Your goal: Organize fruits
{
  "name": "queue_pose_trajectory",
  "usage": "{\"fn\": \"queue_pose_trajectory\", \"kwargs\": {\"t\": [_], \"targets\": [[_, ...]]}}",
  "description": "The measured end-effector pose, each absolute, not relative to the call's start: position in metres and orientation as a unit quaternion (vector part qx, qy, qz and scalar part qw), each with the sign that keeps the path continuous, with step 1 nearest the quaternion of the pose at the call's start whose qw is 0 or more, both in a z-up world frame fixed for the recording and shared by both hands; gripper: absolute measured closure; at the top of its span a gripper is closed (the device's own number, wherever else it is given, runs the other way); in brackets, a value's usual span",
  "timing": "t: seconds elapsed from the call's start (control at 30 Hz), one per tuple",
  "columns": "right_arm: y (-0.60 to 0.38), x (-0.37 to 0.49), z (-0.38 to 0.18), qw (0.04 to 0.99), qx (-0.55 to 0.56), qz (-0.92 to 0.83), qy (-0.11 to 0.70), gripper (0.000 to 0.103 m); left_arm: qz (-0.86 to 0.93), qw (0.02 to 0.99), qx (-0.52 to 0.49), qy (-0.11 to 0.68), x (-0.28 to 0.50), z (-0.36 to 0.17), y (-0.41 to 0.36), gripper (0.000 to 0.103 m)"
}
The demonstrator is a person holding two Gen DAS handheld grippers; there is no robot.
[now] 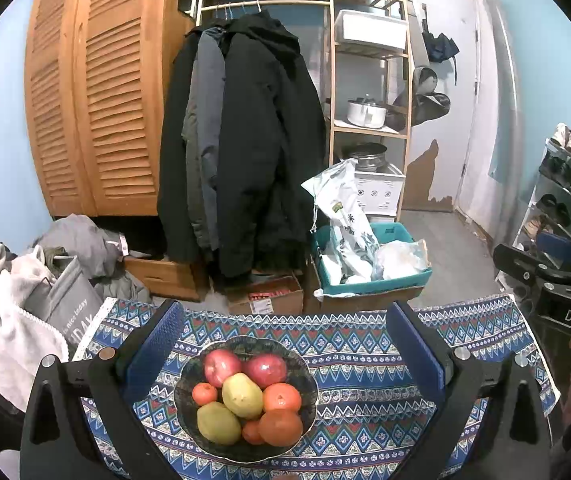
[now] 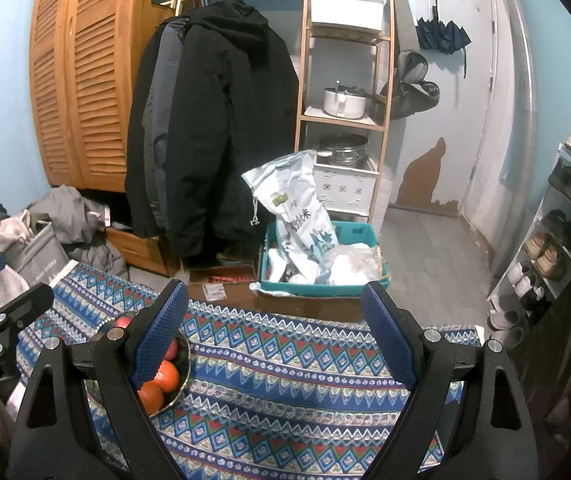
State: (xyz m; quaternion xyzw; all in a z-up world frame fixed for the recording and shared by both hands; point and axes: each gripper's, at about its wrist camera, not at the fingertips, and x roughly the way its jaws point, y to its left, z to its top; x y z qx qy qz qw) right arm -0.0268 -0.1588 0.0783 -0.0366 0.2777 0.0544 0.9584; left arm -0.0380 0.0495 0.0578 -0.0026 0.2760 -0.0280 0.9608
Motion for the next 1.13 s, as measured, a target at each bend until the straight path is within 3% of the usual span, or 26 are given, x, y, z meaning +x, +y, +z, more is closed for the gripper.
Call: {"fn": "queue_pose_trajectory", "kwargs": {"t": [1.13], "targets": [[-0.1639, -0.0258, 0.0798, 0.958, -0.036, 0.055, 0.279, 0.016, -0.036, 0.959, -0.008, 0.280, -0.0380, 0.0546, 0.0448, 0.001]]}}
